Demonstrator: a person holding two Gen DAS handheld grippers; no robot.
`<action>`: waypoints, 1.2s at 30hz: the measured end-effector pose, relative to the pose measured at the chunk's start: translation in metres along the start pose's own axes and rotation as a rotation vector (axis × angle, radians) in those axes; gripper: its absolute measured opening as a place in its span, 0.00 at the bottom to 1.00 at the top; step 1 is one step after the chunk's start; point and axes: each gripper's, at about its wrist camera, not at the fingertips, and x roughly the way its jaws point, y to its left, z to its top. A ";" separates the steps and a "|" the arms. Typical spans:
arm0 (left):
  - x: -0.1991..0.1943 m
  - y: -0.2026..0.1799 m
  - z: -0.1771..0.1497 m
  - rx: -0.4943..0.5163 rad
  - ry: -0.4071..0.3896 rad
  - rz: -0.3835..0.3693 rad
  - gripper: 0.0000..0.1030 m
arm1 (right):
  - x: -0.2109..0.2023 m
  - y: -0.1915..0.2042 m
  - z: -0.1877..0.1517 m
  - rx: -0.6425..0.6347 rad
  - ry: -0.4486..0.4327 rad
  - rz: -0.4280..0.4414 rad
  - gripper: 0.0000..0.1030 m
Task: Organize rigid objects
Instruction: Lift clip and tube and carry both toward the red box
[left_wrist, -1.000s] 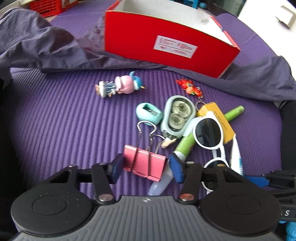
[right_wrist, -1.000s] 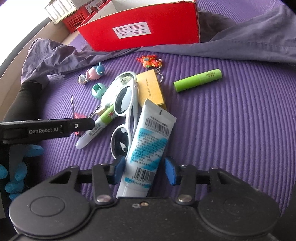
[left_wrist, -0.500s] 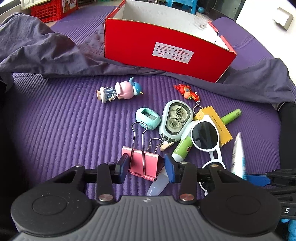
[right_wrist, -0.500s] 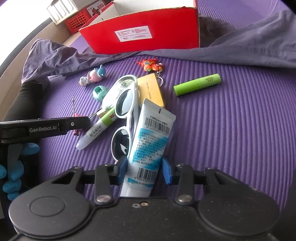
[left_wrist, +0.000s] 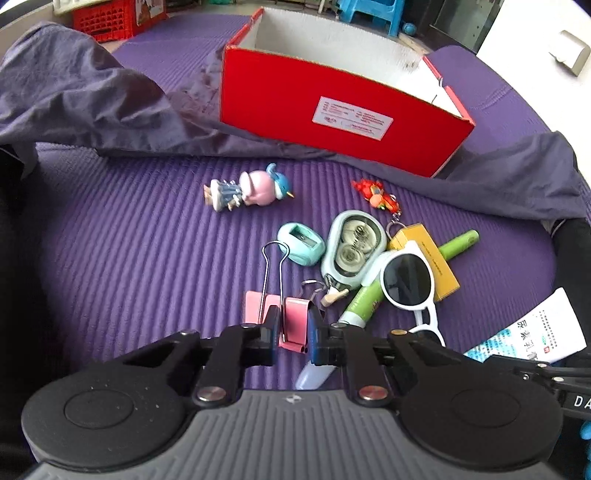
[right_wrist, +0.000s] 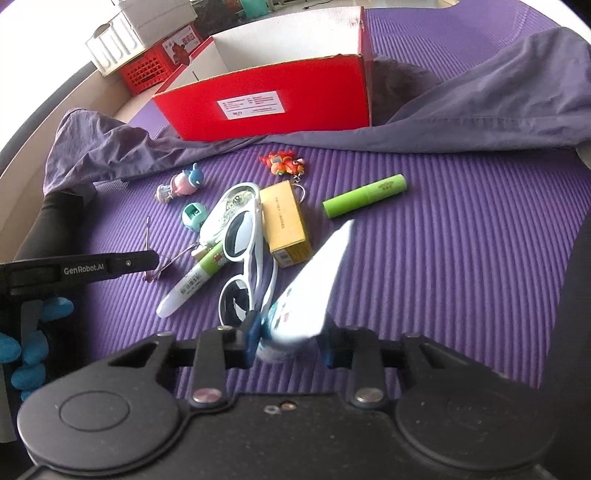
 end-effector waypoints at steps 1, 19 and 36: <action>0.000 -0.001 0.000 0.004 -0.002 0.003 0.15 | 0.000 0.000 0.000 0.001 0.000 0.001 0.29; 0.028 0.002 0.009 0.008 0.068 -0.027 0.62 | 0.004 0.000 -0.001 -0.007 -0.005 0.027 0.28; 0.005 -0.009 0.013 0.051 0.006 0.006 0.51 | -0.008 0.000 0.010 0.001 -0.026 0.013 0.26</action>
